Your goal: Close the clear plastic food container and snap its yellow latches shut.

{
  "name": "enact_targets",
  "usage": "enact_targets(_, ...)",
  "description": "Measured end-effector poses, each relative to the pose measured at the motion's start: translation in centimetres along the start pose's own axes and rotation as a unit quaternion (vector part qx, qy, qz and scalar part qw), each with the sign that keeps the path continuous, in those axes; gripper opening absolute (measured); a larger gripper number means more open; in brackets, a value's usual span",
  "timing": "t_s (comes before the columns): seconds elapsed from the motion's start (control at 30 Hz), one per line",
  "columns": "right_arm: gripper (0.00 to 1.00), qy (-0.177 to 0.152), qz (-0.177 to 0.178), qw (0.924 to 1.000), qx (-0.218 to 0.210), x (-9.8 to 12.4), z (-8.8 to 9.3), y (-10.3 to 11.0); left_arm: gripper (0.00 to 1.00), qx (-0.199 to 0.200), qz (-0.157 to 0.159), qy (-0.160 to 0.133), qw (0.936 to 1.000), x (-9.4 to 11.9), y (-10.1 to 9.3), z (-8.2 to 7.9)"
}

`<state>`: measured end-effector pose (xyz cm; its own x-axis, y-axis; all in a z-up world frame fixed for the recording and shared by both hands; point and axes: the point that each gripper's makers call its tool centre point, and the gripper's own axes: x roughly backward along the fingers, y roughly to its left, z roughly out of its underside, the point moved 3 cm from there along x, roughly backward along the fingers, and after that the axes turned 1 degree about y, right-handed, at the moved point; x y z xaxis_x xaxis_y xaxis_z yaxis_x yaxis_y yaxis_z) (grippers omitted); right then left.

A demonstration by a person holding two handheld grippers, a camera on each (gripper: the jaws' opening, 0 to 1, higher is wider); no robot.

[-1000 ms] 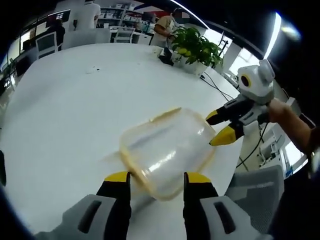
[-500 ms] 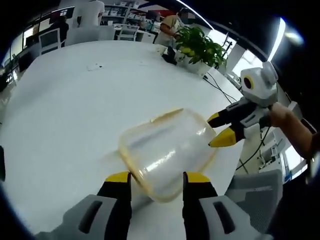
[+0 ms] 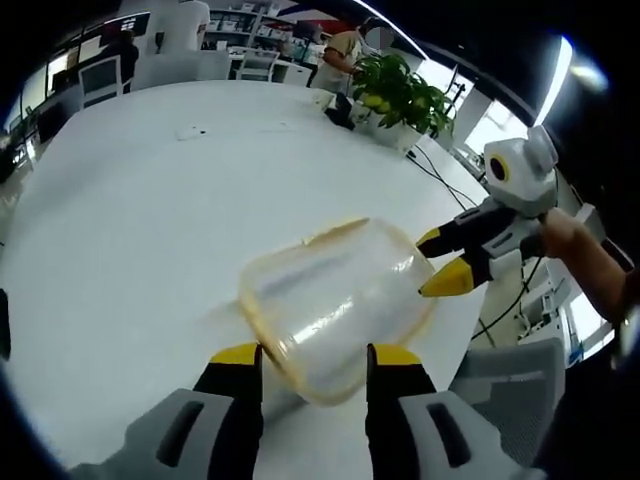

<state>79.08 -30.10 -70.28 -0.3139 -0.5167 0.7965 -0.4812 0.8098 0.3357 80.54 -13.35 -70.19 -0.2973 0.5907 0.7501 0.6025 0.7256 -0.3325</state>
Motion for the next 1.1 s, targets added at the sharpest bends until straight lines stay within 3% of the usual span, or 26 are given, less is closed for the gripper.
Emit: enact_targets(1.1, 0.36, 0.003, -0.004, 1.0, -0.001, -1.1, 0.7, 3.8, 0.34, 0.003, -0.006, 0.013, 0.9999, 2.5, 1.1, 2.7)
